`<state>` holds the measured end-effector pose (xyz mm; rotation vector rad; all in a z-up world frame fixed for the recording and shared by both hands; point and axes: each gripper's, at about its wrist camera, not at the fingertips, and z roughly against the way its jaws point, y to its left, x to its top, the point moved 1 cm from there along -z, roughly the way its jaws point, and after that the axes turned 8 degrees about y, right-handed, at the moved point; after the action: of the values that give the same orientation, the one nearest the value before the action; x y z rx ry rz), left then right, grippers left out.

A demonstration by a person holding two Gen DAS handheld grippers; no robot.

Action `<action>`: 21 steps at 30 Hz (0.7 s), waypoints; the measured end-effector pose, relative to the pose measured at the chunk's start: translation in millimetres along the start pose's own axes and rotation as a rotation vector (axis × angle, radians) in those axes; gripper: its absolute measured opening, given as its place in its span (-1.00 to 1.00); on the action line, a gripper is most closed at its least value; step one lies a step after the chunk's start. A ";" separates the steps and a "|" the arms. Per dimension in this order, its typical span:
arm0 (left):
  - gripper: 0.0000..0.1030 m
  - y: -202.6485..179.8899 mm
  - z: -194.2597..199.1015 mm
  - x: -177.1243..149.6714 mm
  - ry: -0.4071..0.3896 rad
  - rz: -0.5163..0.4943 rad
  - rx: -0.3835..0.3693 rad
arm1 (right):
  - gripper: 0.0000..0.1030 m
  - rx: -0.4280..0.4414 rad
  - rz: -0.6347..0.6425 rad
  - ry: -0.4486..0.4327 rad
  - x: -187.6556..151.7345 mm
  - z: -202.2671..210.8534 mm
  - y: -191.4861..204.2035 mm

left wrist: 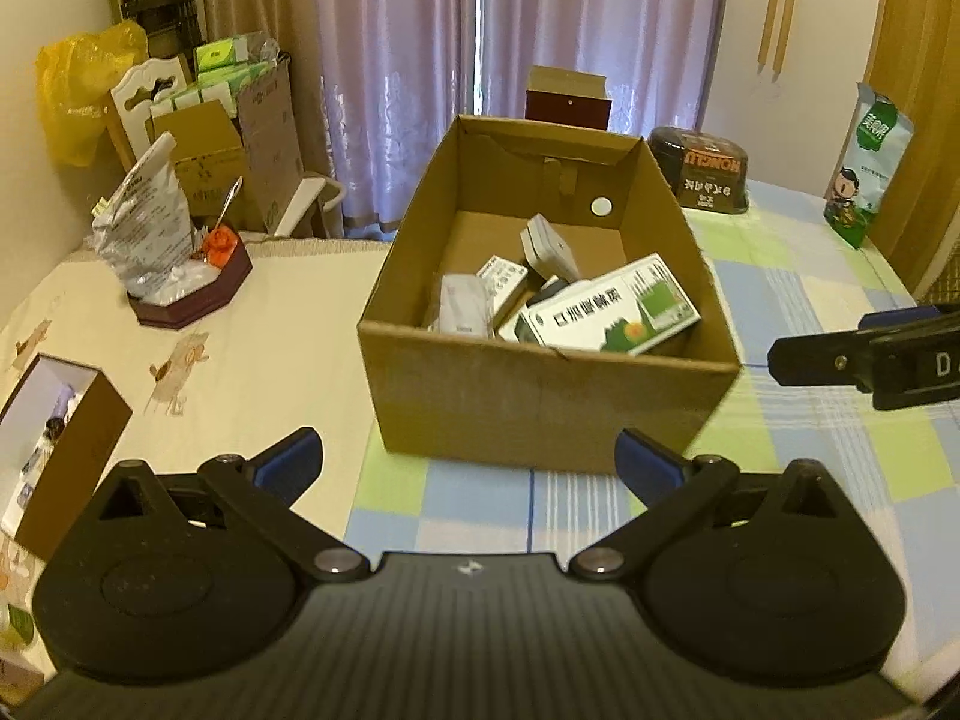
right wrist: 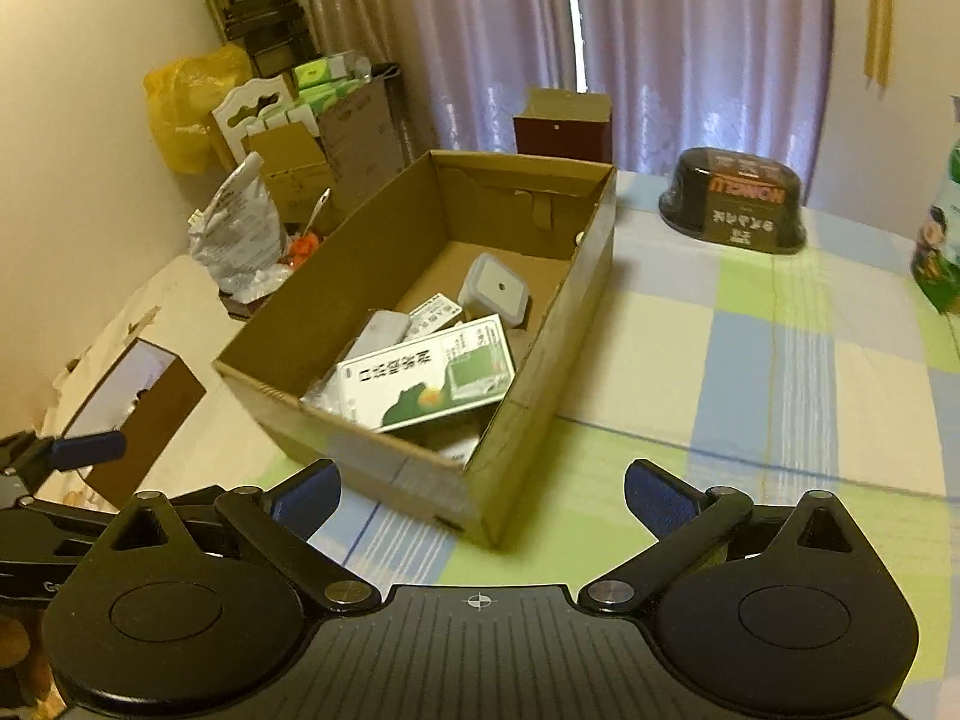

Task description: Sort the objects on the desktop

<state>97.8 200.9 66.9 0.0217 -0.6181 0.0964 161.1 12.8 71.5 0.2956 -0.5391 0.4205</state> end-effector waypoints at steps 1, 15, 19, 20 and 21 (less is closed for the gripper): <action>0.98 0.9 5.8 -2.0 0.003 0.003 -0.001 | 1.00 -0.007 -0.004 -0.003 -2.1 6.0 3.5; 0.98 2.8 69.2 -17.9 -0.008 0.034 0.015 | 1.00 -0.051 -0.044 -0.068 -23.7 71.1 55.9; 0.98 3.6 79.8 -19.6 -0.014 0.025 0.018 | 1.00 -0.049 -0.048 -0.072 -30.5 78.8 65.8; 0.98 3.2 81.7 -20.1 -0.016 0.018 0.025 | 1.00 -0.048 -0.054 -0.070 -32.2 80.0 67.5; 0.98 2.8 83.4 -20.6 -0.018 0.011 0.031 | 1.00 -0.046 -0.060 -0.068 -34.2 80.9 68.5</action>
<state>32.7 197.8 122.8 0.0490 -0.6343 0.1164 68.2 31.7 130.0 0.2822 -0.6041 0.3406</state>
